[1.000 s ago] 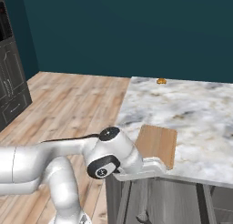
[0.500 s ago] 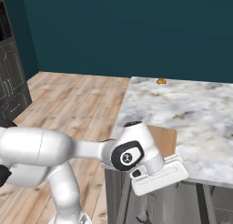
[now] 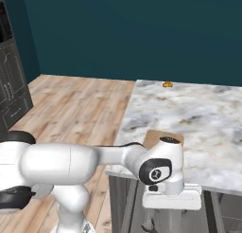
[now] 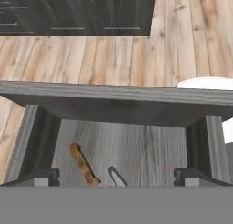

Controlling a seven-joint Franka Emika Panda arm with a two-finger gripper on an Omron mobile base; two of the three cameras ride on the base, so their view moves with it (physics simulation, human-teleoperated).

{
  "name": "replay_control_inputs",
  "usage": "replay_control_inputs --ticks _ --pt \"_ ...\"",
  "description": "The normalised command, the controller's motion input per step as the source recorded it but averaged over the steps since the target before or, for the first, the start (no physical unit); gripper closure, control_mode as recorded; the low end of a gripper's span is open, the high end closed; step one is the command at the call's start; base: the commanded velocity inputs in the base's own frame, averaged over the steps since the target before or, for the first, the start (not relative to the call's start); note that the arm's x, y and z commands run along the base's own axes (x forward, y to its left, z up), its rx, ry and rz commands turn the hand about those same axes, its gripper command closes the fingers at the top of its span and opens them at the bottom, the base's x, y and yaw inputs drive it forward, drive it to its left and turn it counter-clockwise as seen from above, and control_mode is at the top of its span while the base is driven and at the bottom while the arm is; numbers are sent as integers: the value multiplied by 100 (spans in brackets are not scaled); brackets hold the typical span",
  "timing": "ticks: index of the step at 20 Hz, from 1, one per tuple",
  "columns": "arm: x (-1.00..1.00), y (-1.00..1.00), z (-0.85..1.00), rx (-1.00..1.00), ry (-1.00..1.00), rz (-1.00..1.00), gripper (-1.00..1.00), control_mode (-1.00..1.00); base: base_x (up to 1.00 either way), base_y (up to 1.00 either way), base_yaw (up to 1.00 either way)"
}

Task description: Open the drawer on the right and place the cutting tools on the cutting board.

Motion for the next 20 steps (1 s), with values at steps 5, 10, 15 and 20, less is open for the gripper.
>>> replay_control_inputs --ticks 5,10,15,20 --pt "0 0 -23 1 0 0 -100 -100 0 0 0" --pt "0 0 -54 1 -2 0 -100 -100 0 0 0" --pt "0 0 -63 3 -5 0 -100 -100 0 0 0" --pt "0 -8 -49 -1 -5 0 -100 -100 0 0 0"
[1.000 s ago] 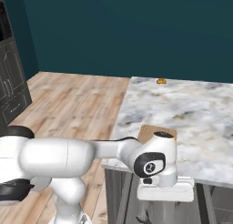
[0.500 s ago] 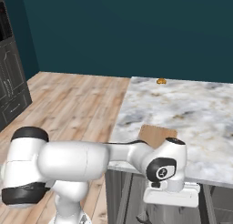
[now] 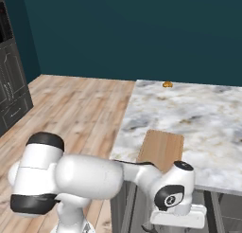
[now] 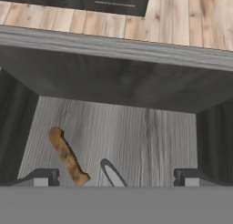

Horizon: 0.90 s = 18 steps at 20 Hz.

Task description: Open the drawer on the right and place the cutting tools on the cutting board.

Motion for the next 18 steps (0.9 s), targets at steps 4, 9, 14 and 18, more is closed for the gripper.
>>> replay_control_inputs --ticks 4,9,14,18 --pt "9 -12 -33 -3 -6 0 -100 -100 0 0 0" --pt "14 -17 -35 -3 -4 0 -100 -100 0 0 0" --pt "14 -29 -38 -2 -2 0 -100 -100 0 0 0" --pt "6 -33 -37 -3 0 2 -100 -100 0 0 0"
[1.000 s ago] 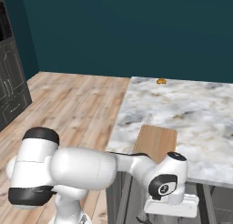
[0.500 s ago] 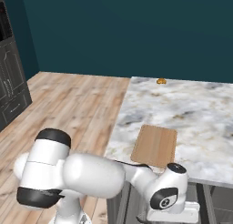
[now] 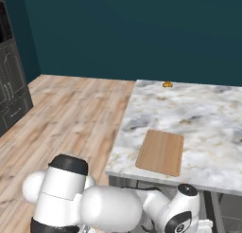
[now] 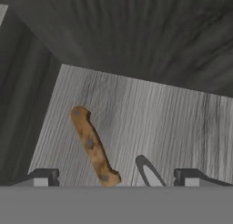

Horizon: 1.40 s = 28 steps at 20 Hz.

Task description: Open the drawer on the right and place the cutting tools on the cutting board.

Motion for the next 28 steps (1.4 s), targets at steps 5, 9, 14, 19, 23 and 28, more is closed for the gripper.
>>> replay_control_inputs --ticks 5,9,14,19,23,28 --pt "0 -4 -2 0 0 0 -100 -100 0 0 0" --pt "1 -3 -8 0 0 0 -100 -100 0 0 0" --pt "0 0 -30 0 0 0 -100 -100 0 0 0" --pt "0 0 -33 -3 -1 0 -100 -100 0 0 0" --pt "0 0 -34 -2 0 0 -100 -100 0 0 0" --pt "0 0 -33 -3 0 0 -100 -100 0 0 0"
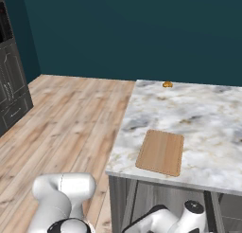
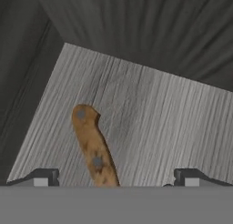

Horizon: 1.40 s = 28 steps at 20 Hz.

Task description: Open the drawer on the right and place the cutting tools on the cutting board.

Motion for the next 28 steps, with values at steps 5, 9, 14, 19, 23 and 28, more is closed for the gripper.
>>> replay_control_inputs --ticks 5,9,14,19,23,28 --pt "8 -4 -27 -3 0 0 -100 -100 0 0 0" --pt "13 -14 -23 0 0 0 -100 -100 0 0 0" --pt "8 -12 -23 0 0 0 -100 -100 0 0 0" --pt "0 -7 -30 -1 0 0 -100 -100 0 0 0" --pt "0 0 -10 0 0 0 100 -100 0 0 0" --pt "-2 0 0 0 -1 0 100 -100 0 0 0"
